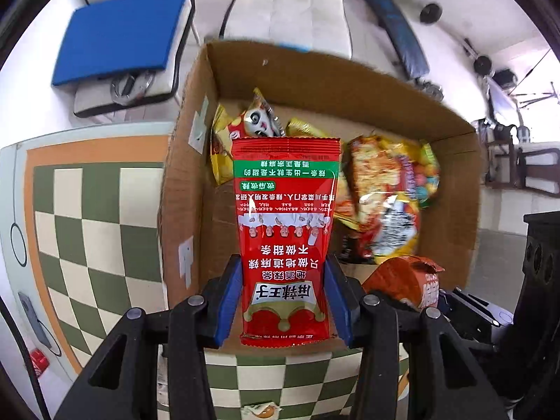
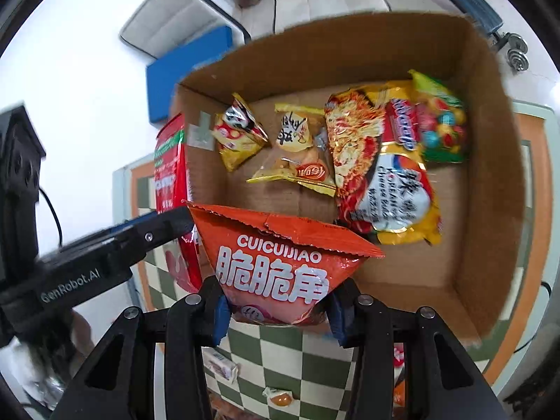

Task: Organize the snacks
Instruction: 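Carry both packets into the box and open both tools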

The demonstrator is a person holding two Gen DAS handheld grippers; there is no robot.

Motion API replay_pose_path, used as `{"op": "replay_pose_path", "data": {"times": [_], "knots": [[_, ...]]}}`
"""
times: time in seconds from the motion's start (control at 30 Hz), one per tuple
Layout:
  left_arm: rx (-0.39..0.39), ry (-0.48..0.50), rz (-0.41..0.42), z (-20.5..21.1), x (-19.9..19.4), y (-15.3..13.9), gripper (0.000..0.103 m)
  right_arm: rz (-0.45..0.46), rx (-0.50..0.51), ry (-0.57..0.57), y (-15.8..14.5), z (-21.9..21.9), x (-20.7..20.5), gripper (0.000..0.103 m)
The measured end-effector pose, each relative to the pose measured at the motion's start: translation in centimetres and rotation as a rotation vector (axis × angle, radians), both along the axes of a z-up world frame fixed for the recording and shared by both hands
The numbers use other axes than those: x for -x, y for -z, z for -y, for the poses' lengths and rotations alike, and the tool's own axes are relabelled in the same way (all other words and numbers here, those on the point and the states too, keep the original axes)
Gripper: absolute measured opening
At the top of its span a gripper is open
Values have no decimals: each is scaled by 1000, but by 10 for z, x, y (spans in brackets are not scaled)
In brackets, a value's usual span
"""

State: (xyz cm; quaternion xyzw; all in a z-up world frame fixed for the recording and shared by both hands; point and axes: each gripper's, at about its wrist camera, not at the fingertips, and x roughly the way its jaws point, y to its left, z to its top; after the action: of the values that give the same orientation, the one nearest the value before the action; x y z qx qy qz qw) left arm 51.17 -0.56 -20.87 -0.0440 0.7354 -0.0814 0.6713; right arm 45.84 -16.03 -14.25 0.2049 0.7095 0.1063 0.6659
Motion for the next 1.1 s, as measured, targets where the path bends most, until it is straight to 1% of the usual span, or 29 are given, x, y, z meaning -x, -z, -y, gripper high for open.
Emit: {"op": "replay_pose_path", "data": {"times": [0.1, 0.17, 0.23, 0.43, 0.5, 0.6, 0.63, 0.67, 0.7, 0.73, 0.77, 0.87, 0.9, 0.93, 1.0, 1.1], "knots": [[-17, 12, -61, -3, -8, 25, 43, -41, 14, -18, 23, -9, -10, 47], [-25, 17, -97, -5, -9, 38, 43, -65, 16, -30, 35, -14, -14, 47], [-25, 25, -114, -5, -10, 46, 43, -90, 8, -24, 46, -16, -15, 47], [-33, 36, -146, -1, -8, 57, 46, -129, -3, -32, 68, -23, -17, 48], [-50, 37, -159, 1, -6, 61, 46, -137, -1, -45, 72, -30, -16, 48], [-45, 34, -168, 4, -7, 64, 46, -151, 12, -56, 77, -36, -18, 49], [-43, 28, -169, 3, -8, 65, 48, -158, 16, -58, 78, -37, -18, 51], [-39, 21, -169, 2, -7, 66, 52, -166, 19, -58, 83, -37, -20, 57], [-31, 13, -164, 0, -8, 67, 57, -168, 22, -60, 84, -37, -21, 66], [-27, 5, -155, -1, -7, 66, 66, -164, 25, -65, 84, -38, -22, 70], [-24, 1, -150, -3, -8, 65, 71, -163, 27, -69, 82, -38, -24, 77], [-10, -5, -144, -7, -7, 61, 79, -158, 29, -62, 78, -31, -25, 78], [-14, -5, -137, -7, -6, 59, 82, -156, 29, -59, 76, -29, -25, 78], [-13, -2, -129, -6, -5, 56, 88, -155, 34, -57, 74, -27, -25, 79], [-21, -1, -109, -6, -1, 48, 88, -141, 56, -52, 69, -23, -25, 89], [-16, -3, -68, -8, 7, 34, 88, -106, 114, -53, 56, -17, -21, 92]]}}
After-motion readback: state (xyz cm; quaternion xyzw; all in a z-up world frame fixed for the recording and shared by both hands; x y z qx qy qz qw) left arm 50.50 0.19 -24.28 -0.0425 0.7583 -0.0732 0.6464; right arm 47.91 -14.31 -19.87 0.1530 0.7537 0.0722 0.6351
